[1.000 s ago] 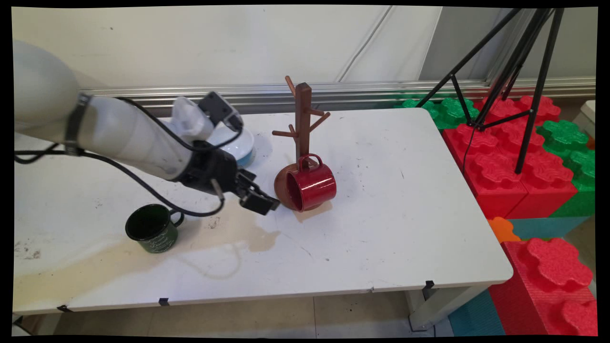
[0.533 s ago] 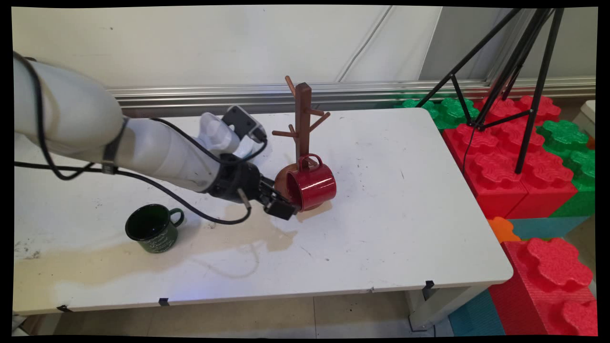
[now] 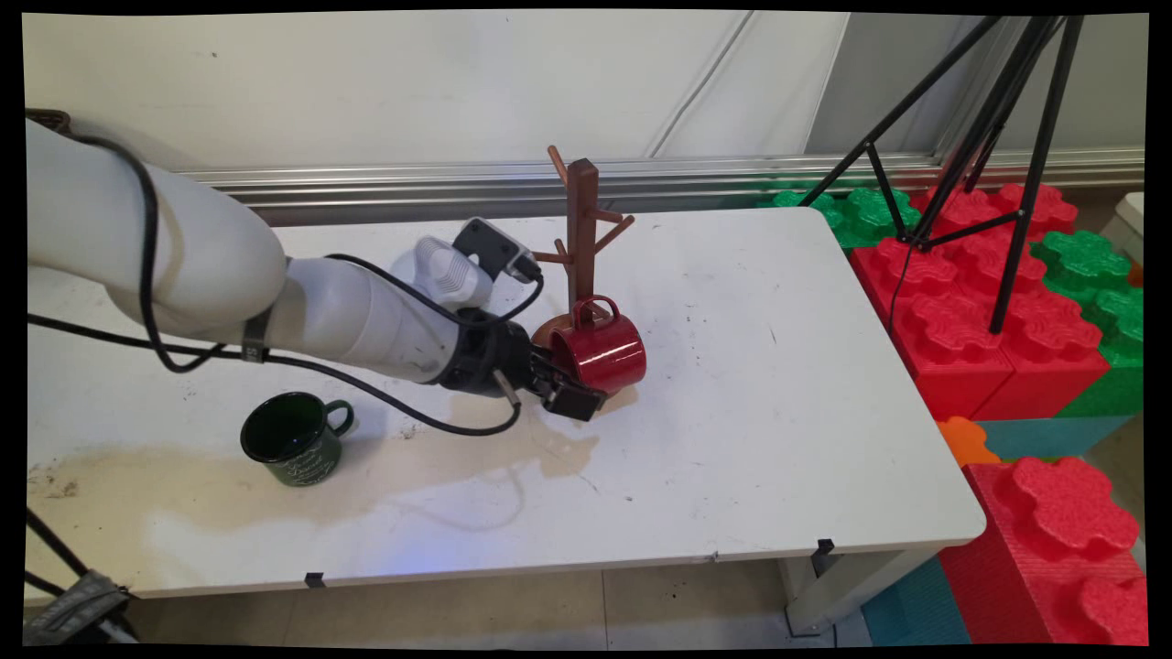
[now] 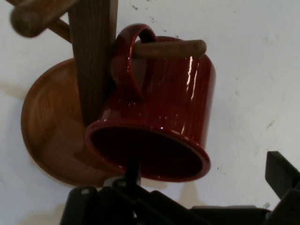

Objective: Pick up the red mug from the rack

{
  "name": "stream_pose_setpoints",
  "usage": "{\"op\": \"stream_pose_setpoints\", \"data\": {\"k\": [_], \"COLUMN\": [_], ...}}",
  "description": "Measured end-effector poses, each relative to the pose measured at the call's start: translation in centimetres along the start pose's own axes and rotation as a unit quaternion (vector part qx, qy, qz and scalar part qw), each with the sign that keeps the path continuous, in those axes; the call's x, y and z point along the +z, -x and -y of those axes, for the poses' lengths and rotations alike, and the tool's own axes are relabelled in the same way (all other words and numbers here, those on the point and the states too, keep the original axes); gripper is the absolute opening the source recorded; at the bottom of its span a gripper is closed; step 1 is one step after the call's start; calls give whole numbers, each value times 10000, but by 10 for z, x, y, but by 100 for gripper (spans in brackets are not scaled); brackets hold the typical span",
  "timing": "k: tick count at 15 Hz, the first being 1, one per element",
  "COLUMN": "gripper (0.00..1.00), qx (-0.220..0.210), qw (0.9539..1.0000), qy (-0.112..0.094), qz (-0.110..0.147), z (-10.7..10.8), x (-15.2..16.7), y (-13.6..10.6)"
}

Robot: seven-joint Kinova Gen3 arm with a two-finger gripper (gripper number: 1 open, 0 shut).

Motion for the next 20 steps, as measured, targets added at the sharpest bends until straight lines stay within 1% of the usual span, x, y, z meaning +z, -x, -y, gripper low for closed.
{"op": "stream_pose_setpoints", "data": {"k": [10, 20], "gripper": [100, 100], "qx": [-359, -457], "qw": [9989, 9979], "qy": [39, 104], "qz": [-283, -452], "z": [-6, -6], "x": [21, 34], "y": [5, 7]}}
